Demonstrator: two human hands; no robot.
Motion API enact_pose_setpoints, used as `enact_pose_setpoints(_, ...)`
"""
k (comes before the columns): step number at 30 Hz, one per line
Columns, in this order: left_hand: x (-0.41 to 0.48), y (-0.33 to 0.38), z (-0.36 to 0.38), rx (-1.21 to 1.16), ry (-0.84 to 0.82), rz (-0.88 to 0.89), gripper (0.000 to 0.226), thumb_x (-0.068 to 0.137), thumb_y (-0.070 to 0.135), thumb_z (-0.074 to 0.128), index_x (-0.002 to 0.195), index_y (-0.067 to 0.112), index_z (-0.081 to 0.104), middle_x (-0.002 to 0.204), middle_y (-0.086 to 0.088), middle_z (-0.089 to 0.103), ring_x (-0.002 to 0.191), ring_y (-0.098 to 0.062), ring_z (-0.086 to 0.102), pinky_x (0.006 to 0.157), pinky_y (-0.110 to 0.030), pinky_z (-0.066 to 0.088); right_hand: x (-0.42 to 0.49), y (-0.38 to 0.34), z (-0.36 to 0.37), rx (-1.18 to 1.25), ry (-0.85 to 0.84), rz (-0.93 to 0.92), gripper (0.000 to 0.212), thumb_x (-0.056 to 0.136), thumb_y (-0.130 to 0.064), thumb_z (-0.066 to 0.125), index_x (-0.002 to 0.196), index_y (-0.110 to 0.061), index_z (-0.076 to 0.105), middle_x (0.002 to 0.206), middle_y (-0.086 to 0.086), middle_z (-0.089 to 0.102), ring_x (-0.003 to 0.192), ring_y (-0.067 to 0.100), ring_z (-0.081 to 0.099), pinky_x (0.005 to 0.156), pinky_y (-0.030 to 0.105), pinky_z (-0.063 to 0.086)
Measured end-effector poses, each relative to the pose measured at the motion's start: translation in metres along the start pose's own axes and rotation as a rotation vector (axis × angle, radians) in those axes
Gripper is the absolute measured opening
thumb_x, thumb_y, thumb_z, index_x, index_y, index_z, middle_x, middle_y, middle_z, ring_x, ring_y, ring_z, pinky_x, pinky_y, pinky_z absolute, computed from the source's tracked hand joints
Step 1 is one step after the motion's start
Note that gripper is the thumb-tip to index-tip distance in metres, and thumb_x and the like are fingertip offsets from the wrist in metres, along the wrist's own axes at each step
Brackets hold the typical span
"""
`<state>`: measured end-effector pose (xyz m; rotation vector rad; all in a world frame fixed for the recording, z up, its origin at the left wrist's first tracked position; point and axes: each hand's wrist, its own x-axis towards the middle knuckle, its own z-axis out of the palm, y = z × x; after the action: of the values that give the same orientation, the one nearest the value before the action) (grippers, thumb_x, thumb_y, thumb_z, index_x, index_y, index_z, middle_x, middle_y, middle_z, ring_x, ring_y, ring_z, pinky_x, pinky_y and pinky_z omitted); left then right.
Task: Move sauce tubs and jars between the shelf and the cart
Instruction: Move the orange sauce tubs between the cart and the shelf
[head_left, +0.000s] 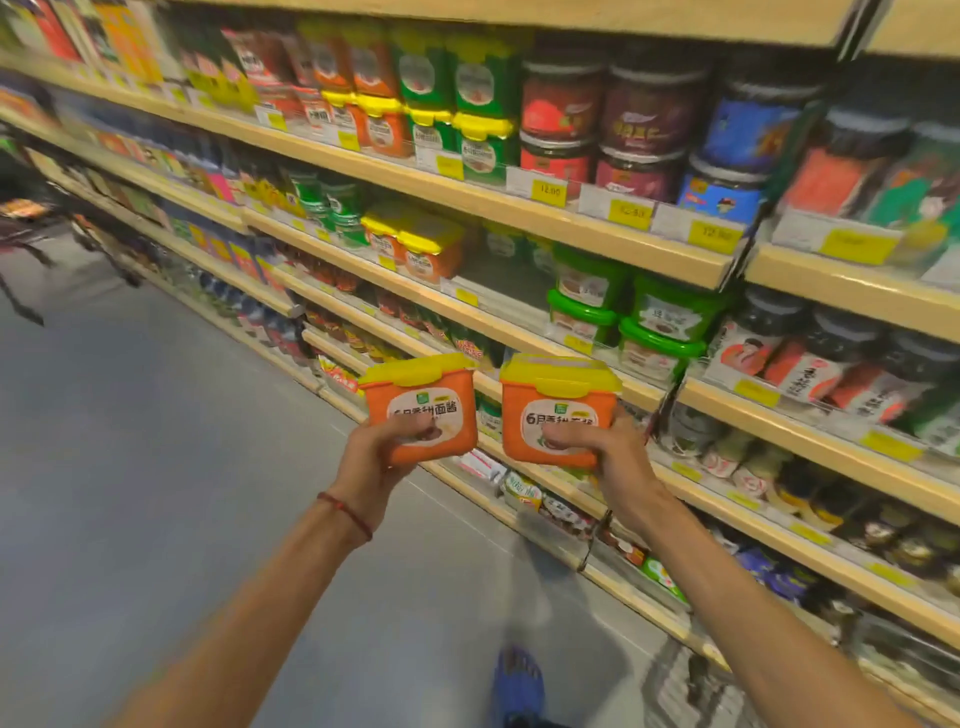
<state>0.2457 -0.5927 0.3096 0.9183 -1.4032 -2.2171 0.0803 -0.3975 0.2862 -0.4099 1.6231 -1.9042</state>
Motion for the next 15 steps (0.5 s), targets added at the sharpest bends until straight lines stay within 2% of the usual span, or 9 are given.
enact_pose_setpoints(3, 0.042, 0.021, -0.007, -0.018, 0.041, -0.036, 0.031, 0.060, 0.015, 0.076, 0.090, 0.012, 0.081, 0.100, -0.013, 0.076, 0.094, -0.028, 0.070, 0.112, -0.050, 0.044, 0.052, -0.009, 0.018, 0.001, -0.027, 0.011, 0.093, 0.043, -0.025, 0.096, 0.128, -0.006, 0.065, 0.110, 0.014, 0.079, 0.102, 0.038, 0.076, 0.084, 0.048, 0.063)
enact_pose_setpoints(6, 0.081, 0.043, -0.015, -0.032, 0.049, -0.030, 0.042, 0.050, 0.018, 0.081, 0.091, 0.011, 0.080, 0.099, -0.012, 0.076, 0.089, -0.024, 0.072, 0.111, -0.047, 0.046, 0.098, -0.016, 0.035, 0.017, -0.047, 0.034, 0.096, 0.042, -0.023, 0.097, 0.130, -0.007, 0.063, 0.112, 0.014, 0.079, 0.103, 0.037, 0.076, 0.089, 0.053, 0.061)
enact_pose_setpoints(8, 0.105, 0.054, -0.022, -0.039, 0.042, -0.014, 0.055, 0.045, 0.023, 0.083, 0.098, 0.011, 0.078, 0.103, -0.012, 0.076, 0.092, -0.025, 0.071, 0.106, -0.044, 0.050, 0.123, -0.018, 0.048, 0.024, -0.053, 0.040, 0.101, 0.039, -0.024, 0.101, 0.131, -0.007, 0.063, 0.113, 0.016, 0.078, 0.105, 0.039, 0.075, 0.094, 0.059, 0.059)
enact_pose_setpoints(10, 0.128, 0.065, -0.030, -0.066, 0.027, 0.005, 0.055, 0.047, 0.021, 0.082, 0.100, 0.010, 0.077, 0.102, -0.012, 0.076, 0.092, -0.025, 0.071, 0.099, -0.041, 0.054, 0.146, -0.021, 0.062, 0.019, -0.054, 0.038, 0.106, 0.035, -0.025, 0.102, 0.131, -0.005, 0.063, 0.112, 0.016, 0.079, 0.105, 0.042, 0.075, 0.092, 0.059, 0.060)
enact_pose_setpoints(13, 0.168, 0.083, -0.046, -0.059, -0.027, 0.033, 0.037, 0.060, 0.012, 0.074, 0.097, 0.011, 0.078, 0.097, -0.010, 0.077, 0.085, -0.022, 0.073, 0.083, -0.033, 0.059, 0.178, -0.024, 0.083, -0.002, -0.079, -0.004, 0.081, 0.046, -0.005, 0.091, 0.123, -0.004, 0.066, 0.102, 0.011, 0.081, 0.099, 0.037, 0.077, 0.075, 0.046, 0.065)
enact_pose_setpoints(15, 0.196, 0.093, -0.059, -0.076, -0.094, 0.031, 0.032, 0.061, 0.008, 0.071, 0.092, 0.011, 0.079, 0.095, -0.011, 0.076, 0.083, -0.023, 0.073, 0.078, -0.031, 0.060, 0.196, -0.024, 0.099, -0.012, -0.074, -0.023, 0.076, 0.051, -0.001, 0.085, 0.125, -0.002, 0.065, 0.101, 0.010, 0.081, 0.095, 0.033, 0.078, 0.068, 0.039, 0.064)
